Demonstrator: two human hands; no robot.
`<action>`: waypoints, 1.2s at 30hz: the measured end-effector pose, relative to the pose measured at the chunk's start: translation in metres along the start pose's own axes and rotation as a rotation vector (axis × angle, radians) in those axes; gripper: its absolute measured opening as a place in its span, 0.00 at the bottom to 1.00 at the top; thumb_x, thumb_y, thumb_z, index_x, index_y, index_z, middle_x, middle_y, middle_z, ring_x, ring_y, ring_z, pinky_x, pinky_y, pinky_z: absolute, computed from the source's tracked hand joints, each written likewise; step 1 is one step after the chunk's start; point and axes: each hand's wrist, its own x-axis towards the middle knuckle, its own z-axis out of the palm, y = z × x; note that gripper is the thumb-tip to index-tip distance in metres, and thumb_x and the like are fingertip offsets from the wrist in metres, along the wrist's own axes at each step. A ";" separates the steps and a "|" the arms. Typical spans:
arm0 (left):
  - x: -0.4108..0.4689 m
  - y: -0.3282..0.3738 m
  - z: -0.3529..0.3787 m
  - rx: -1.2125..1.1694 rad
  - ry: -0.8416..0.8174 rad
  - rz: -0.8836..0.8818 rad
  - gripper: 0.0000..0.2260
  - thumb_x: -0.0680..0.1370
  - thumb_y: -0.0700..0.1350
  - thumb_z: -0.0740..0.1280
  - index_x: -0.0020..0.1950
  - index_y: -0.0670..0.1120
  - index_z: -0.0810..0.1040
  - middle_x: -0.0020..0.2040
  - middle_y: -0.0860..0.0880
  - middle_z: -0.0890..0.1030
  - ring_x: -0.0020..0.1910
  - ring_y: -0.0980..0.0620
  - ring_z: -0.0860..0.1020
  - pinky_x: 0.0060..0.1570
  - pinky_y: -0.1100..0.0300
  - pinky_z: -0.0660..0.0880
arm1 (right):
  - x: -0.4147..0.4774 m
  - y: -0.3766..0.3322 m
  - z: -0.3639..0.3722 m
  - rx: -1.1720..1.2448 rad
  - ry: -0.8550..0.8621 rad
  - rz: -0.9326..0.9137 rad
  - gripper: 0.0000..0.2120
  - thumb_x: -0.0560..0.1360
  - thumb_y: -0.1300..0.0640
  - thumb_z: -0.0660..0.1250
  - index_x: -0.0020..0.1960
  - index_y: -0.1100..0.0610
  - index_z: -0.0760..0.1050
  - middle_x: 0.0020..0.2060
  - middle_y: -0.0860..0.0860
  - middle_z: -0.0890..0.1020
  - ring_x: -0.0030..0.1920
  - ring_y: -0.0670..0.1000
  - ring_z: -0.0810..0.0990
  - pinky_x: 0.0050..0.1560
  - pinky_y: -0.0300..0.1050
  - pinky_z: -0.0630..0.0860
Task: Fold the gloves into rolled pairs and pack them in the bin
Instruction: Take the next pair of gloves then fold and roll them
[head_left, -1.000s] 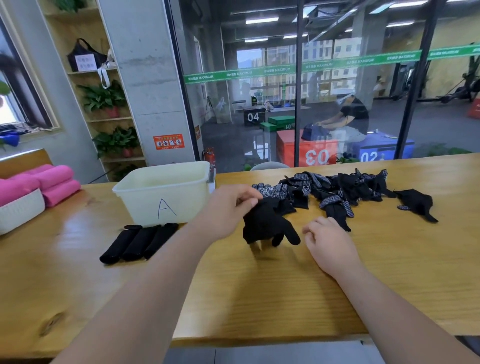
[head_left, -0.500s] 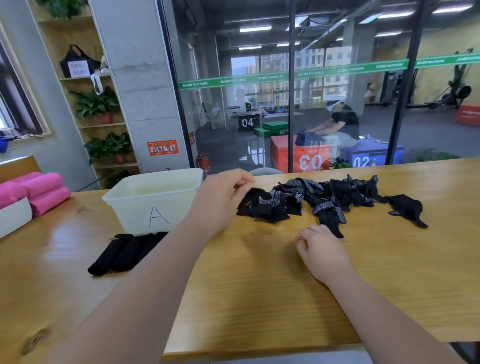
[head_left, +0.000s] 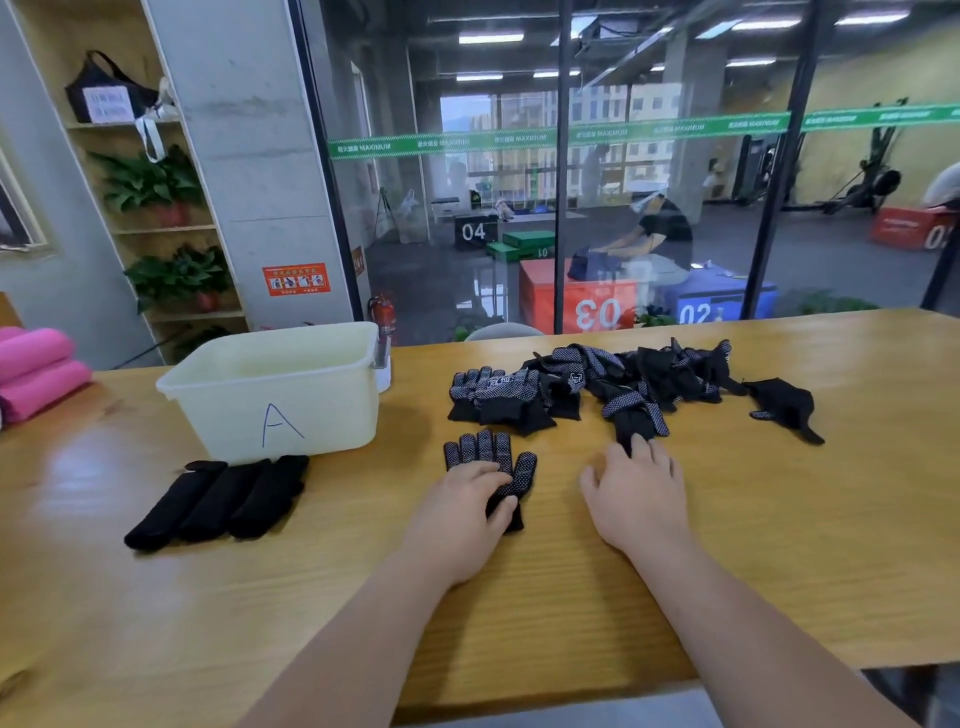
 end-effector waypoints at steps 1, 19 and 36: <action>0.000 -0.002 0.003 -0.008 0.008 -0.008 0.20 0.85 0.59 0.61 0.76 0.55 0.75 0.77 0.58 0.71 0.78 0.56 0.66 0.78 0.57 0.62 | 0.000 0.000 0.001 0.009 -0.035 0.009 0.29 0.84 0.39 0.50 0.76 0.53 0.72 0.80 0.56 0.66 0.81 0.58 0.61 0.80 0.58 0.58; -0.001 -0.008 -0.001 0.013 0.035 -0.033 0.20 0.84 0.58 0.63 0.74 0.56 0.78 0.76 0.60 0.73 0.76 0.57 0.69 0.73 0.58 0.69 | 0.008 0.009 -0.004 0.194 0.033 0.109 0.16 0.76 0.34 0.69 0.57 0.41 0.82 0.62 0.48 0.79 0.67 0.55 0.72 0.66 0.57 0.72; -0.013 -0.007 -0.004 0.014 0.067 -0.101 0.18 0.83 0.60 0.63 0.70 0.56 0.78 0.67 0.61 0.76 0.64 0.56 0.76 0.59 0.56 0.77 | 0.006 0.013 -0.006 0.231 0.078 0.036 0.08 0.79 0.43 0.70 0.57 0.40 0.83 0.53 0.41 0.84 0.61 0.51 0.76 0.62 0.54 0.71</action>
